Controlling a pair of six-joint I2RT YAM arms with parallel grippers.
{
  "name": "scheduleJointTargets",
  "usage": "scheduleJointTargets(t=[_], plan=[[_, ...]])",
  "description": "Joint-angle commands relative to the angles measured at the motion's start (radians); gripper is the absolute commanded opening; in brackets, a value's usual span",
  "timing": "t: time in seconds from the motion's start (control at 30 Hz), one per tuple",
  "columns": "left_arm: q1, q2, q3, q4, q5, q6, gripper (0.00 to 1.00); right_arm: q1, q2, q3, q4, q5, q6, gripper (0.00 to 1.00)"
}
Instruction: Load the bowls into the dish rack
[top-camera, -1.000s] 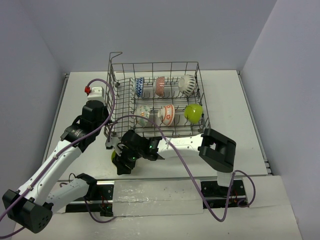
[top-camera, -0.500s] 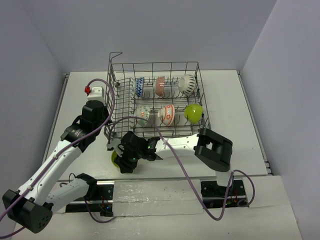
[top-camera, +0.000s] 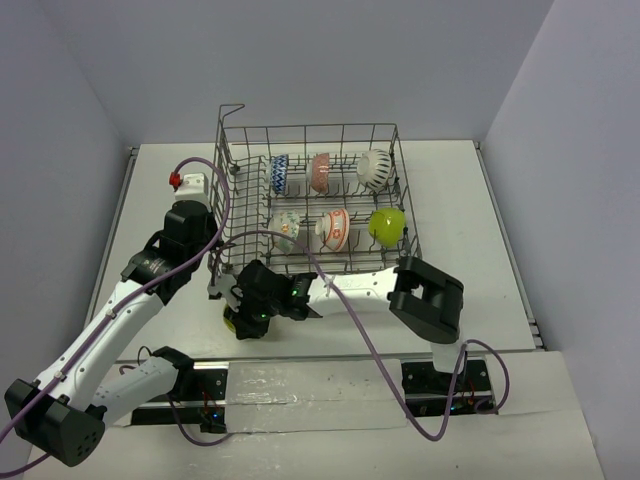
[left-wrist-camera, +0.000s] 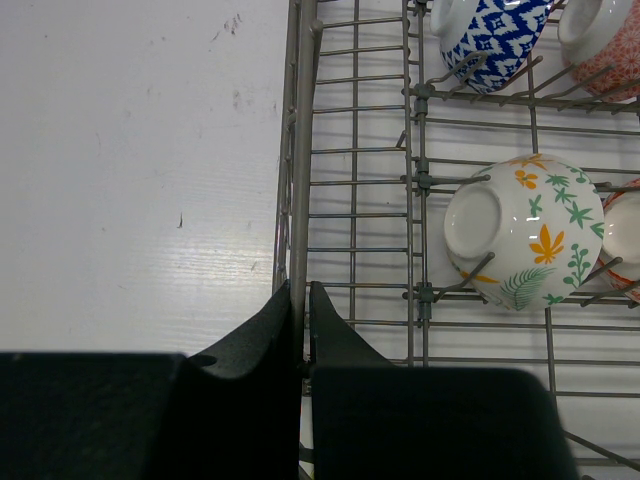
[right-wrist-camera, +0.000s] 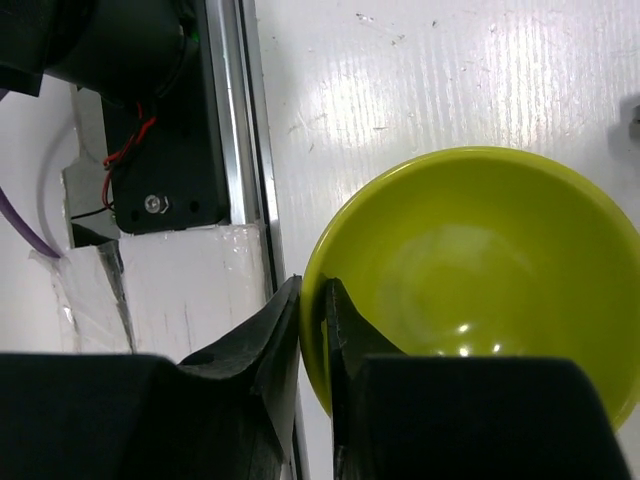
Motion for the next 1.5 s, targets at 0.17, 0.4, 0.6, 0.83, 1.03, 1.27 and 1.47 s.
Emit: scheduleJointTargets(t=[0.17,0.4,0.6,0.83,1.03,1.27,1.47], plan=[[0.015,-0.018,0.008,-0.002,-0.026,0.009,0.0,0.007,-0.167,-0.054,-0.102,-0.116,0.034,0.0],[0.015,-0.015,0.009,-0.002,-0.027,0.013,0.0,-0.007,-0.423,-0.111,-0.096,-0.205,0.082,0.0],[0.015,-0.015,0.008,-0.003,-0.03,0.011,0.0,-0.076,-0.598,-0.199,0.047,-0.294,0.143,0.0],[0.015,-0.012,0.008,-0.002,-0.03,0.009,0.0,-0.173,-0.737,-0.205,0.075,-0.224,0.113,0.0],[0.015,-0.01,0.008,-0.002,-0.027,0.011,0.0,-0.309,-0.748,-0.139,0.047,-0.05,0.102,0.0],[0.015,-0.018,0.008,-0.002,-0.032,0.011,0.0,-0.413,-0.615,-0.094,0.197,0.123,0.291,0.0],[0.015,-0.009,0.009,-0.003,-0.014,0.009,0.0,-0.435,-0.439,-0.004,0.331,0.184,0.475,0.0]])
